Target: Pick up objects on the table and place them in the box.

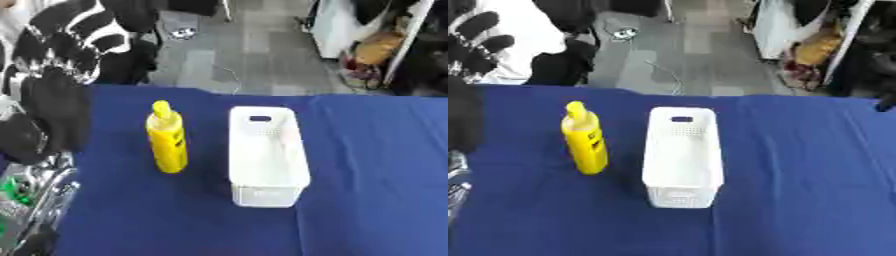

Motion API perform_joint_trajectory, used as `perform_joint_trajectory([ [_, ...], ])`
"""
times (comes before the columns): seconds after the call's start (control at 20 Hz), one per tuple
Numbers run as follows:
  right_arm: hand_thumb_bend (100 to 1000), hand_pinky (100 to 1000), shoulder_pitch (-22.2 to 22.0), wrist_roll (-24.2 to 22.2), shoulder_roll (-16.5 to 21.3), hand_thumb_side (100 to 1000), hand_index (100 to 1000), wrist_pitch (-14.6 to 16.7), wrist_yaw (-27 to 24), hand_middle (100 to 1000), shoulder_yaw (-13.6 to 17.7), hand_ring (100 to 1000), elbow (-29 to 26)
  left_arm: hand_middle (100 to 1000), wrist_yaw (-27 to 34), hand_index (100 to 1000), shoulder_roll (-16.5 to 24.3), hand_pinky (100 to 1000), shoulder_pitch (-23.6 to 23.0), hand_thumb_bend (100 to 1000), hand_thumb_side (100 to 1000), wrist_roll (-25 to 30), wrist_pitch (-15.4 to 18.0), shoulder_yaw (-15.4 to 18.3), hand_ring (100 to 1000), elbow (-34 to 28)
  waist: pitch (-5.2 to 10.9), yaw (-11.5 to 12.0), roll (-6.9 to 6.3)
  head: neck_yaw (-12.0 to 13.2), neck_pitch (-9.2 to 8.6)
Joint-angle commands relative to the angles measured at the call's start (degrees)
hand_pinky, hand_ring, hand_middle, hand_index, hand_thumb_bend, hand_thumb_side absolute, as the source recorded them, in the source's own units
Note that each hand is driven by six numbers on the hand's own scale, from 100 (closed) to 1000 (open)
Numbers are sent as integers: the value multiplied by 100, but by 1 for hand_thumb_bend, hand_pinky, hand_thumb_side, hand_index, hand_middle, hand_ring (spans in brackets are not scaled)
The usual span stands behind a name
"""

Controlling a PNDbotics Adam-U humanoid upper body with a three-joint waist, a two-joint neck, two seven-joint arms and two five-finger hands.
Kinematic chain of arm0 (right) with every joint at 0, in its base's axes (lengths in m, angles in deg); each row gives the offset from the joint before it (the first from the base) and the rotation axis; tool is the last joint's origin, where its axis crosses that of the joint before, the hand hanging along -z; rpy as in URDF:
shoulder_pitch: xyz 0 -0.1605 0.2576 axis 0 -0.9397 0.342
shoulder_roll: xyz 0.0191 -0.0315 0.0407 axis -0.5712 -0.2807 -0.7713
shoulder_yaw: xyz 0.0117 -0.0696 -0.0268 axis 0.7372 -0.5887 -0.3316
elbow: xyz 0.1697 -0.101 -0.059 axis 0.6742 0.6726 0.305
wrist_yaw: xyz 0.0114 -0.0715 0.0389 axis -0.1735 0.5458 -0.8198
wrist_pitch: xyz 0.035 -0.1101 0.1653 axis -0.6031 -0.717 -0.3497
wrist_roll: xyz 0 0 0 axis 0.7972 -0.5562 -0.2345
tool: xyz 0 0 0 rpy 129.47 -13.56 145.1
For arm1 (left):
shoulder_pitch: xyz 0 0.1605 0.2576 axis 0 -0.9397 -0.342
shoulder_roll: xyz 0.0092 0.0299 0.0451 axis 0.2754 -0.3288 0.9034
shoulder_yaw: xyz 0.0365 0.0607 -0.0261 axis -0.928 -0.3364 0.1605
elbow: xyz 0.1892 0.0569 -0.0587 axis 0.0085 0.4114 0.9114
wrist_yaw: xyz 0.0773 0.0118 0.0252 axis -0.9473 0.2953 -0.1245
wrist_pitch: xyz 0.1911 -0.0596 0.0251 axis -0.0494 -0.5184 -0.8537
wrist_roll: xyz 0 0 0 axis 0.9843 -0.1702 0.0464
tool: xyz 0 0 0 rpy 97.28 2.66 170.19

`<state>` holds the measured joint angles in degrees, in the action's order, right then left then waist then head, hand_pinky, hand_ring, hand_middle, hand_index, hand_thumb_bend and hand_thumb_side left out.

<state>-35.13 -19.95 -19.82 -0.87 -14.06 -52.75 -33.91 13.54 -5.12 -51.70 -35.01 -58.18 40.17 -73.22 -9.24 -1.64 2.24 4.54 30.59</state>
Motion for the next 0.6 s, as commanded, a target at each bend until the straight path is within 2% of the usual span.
perform_joint_trajectory([
  [0.05, 100, 435, 40, -21, 153, 904, 881, 3, 5, 559, 66, 546, -89, 826, -22, 825, 64, 779, 75, 306, 1000, -13, -3, 65, 802, -81, 89, -8, -9, -4, 20],
  [0.6, 100, 435, 43, -22, 152, 905, 881, 0, 7, 559, 65, 546, -89, 826, -23, 825, 65, 780, 74, 307, 1000, -10, -6, 64, 802, -81, 93, -17, -12, 3, 16],
])
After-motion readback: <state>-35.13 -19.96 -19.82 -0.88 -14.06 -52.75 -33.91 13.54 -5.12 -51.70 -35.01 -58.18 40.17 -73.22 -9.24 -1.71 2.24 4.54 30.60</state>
